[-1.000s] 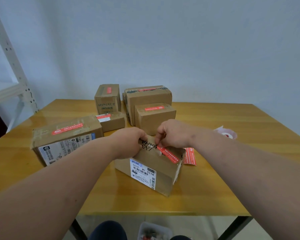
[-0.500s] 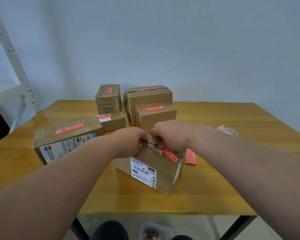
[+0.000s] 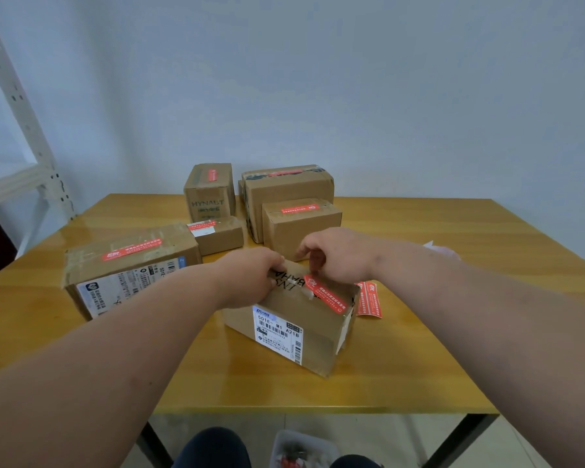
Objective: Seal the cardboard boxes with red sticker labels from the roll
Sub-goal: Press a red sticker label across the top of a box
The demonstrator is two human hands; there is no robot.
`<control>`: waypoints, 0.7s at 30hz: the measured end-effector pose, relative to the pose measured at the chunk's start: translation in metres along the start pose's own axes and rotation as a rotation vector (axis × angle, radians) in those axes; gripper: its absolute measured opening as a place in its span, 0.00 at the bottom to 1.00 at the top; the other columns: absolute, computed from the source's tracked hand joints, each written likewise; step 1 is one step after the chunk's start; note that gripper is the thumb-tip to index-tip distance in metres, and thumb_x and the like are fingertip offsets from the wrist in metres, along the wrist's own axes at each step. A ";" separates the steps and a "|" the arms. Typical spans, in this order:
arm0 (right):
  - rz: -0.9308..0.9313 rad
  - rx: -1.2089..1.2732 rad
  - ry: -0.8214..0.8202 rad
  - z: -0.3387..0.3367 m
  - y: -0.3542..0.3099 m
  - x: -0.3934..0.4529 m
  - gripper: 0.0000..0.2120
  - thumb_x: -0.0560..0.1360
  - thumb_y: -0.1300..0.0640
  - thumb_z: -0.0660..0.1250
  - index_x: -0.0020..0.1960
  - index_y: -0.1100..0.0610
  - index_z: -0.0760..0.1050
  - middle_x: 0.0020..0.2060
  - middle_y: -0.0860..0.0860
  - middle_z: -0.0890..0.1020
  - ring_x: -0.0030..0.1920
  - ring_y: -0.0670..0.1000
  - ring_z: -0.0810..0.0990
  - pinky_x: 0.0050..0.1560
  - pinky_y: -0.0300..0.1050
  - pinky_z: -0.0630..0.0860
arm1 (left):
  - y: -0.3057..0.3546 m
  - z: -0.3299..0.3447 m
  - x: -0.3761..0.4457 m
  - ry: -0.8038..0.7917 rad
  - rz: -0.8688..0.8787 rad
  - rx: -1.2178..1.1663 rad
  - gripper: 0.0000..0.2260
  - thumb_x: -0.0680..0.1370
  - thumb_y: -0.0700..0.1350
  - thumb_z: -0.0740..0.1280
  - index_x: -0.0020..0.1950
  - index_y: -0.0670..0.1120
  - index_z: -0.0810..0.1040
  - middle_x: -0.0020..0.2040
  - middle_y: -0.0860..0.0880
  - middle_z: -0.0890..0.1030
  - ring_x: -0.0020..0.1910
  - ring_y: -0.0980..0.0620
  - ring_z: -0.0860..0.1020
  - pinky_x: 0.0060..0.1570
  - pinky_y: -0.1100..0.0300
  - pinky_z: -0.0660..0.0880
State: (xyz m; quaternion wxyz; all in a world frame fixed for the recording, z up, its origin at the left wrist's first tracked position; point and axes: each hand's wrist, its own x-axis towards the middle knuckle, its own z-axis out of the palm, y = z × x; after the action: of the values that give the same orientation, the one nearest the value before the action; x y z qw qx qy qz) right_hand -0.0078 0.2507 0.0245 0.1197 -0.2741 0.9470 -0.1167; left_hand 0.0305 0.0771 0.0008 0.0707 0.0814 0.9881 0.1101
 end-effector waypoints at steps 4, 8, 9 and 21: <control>-0.029 -0.056 0.011 0.004 0.001 0.002 0.07 0.75 0.62 0.68 0.46 0.50 0.79 0.45 0.45 0.79 0.51 0.49 0.78 0.53 0.44 0.76 | 0.000 0.000 0.000 -0.001 0.005 -0.012 0.18 0.81 0.43 0.62 0.72 0.53 0.70 0.69 0.52 0.72 0.66 0.50 0.72 0.64 0.56 0.69; -0.063 -0.139 0.012 0.002 -0.003 0.000 0.05 0.77 0.62 0.65 0.46 0.52 0.77 0.45 0.45 0.77 0.49 0.49 0.76 0.48 0.42 0.71 | 0.000 0.001 -0.001 0.000 0.008 -0.020 0.18 0.81 0.42 0.61 0.72 0.53 0.70 0.70 0.51 0.72 0.66 0.50 0.72 0.65 0.56 0.69; -0.070 -0.177 0.011 0.002 -0.005 0.000 0.06 0.77 0.62 0.64 0.46 0.52 0.76 0.46 0.46 0.77 0.49 0.50 0.76 0.48 0.42 0.71 | 0.000 0.001 -0.001 0.000 0.009 -0.018 0.18 0.81 0.42 0.61 0.72 0.52 0.70 0.70 0.51 0.72 0.66 0.50 0.72 0.64 0.56 0.69; -0.079 -0.237 0.039 -0.020 -0.011 -0.012 0.06 0.79 0.63 0.62 0.51 0.55 0.75 0.49 0.50 0.79 0.48 0.51 0.75 0.45 0.44 0.72 | 0.001 0.003 -0.001 0.006 -0.005 0.001 0.18 0.82 0.43 0.61 0.72 0.53 0.70 0.69 0.52 0.73 0.65 0.50 0.73 0.63 0.56 0.70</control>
State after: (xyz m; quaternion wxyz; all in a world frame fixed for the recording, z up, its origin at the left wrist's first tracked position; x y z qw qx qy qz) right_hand 0.0019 0.2516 0.0482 0.0633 -0.3211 0.9448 -0.0137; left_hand 0.0317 0.0787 -0.0013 0.0682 0.0784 0.9885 0.1097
